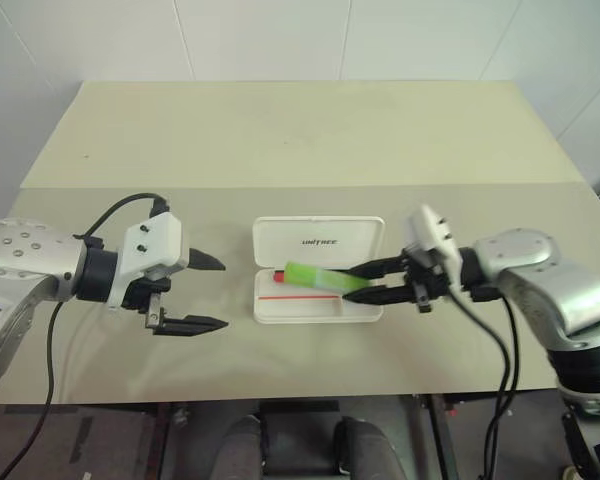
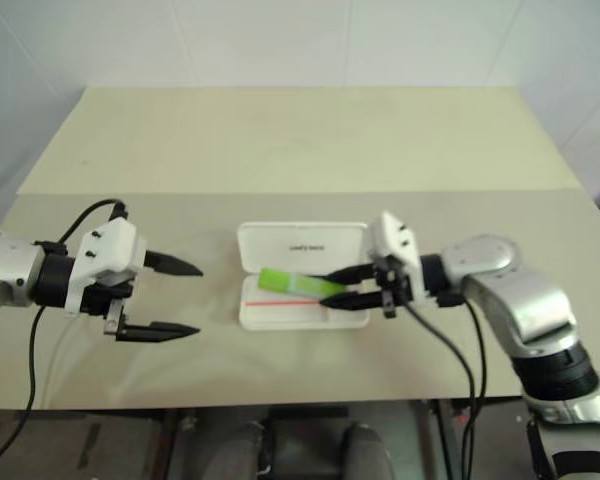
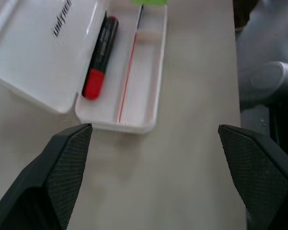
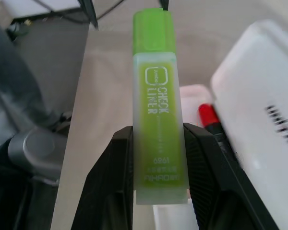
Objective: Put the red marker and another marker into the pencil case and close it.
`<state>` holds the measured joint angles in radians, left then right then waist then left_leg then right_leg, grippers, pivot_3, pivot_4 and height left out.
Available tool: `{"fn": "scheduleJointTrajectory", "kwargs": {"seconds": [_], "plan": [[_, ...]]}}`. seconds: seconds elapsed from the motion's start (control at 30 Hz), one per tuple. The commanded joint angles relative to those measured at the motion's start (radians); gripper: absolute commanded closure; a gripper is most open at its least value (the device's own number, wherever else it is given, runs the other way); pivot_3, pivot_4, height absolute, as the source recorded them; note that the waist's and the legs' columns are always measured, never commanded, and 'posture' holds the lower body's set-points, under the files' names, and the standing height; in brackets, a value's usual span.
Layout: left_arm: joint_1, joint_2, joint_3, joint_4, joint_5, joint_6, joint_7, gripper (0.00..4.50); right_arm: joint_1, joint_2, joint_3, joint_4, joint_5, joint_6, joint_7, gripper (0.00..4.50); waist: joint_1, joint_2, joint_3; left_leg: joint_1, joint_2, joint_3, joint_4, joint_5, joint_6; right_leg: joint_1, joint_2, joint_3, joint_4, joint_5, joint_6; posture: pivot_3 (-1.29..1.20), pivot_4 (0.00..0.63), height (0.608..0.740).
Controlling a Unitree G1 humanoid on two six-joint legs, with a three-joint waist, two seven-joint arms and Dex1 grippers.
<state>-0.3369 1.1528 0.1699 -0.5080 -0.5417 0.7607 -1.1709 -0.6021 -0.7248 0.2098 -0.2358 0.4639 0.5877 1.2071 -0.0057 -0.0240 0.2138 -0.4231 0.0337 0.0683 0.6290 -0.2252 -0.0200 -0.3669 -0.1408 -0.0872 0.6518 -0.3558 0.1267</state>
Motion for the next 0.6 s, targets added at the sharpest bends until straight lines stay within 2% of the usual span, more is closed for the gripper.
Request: {"fn": "scheduleJointTrajectory", "kwargs": {"seconds": [0.03, 0.27, 0.53, 0.6], "plan": [[0.028, 0.010, 0.053, -0.050, -0.012, -0.007, 0.021, 0.00, -0.043, 0.032, 0.062, 0.051, -0.093, -0.088, -0.005, 3.42, 0.005, 0.000, 0.000, -0.001, 0.000, 0.001, 0.000, 0.000, 0.000, -0.001, 0.000, 0.001, 0.000, 0.000, 0.000, 0.00, 0.150, 0.740], [0.094, 0.011, 0.087, -0.107, -0.023, 0.037, 0.090, 0.00, -0.086, 0.098, 0.157, 0.126, -0.190, -0.150, 0.021, 3.42, 0.002, -0.001, 0.000, -0.002, 0.001, 0.002, 0.000, 0.000, 0.000, -0.004, 0.001, 0.002, 0.002, 0.000, 0.000, 0.00, 0.150, 0.740], [0.119, 0.021, 0.135, -0.150, -0.049, 0.078, 0.121, 0.00, -0.096, 0.128, 0.174, 0.180, -0.225, -0.187, 0.054, 3.42, 0.002, -0.001, 0.000, -0.001, 0.001, 0.004, 0.000, 0.000, 0.000, -0.005, 0.001, 0.004, 0.002, 0.000, 0.000, 0.00, 0.150, 0.740], [0.116, 0.022, 0.138, -0.154, -0.057, 0.084, 0.129, 0.00, -0.099, 0.138, 0.174, 0.189, -0.229, -0.189, 0.059, 2.66, 0.002, -0.001, 0.000, -0.001, 0.001, 0.004, 0.000, -0.001, 0.000, -0.005, 0.001, 0.005, 0.003, 0.000, 0.000, 0.00, 0.150, 0.740]]}}
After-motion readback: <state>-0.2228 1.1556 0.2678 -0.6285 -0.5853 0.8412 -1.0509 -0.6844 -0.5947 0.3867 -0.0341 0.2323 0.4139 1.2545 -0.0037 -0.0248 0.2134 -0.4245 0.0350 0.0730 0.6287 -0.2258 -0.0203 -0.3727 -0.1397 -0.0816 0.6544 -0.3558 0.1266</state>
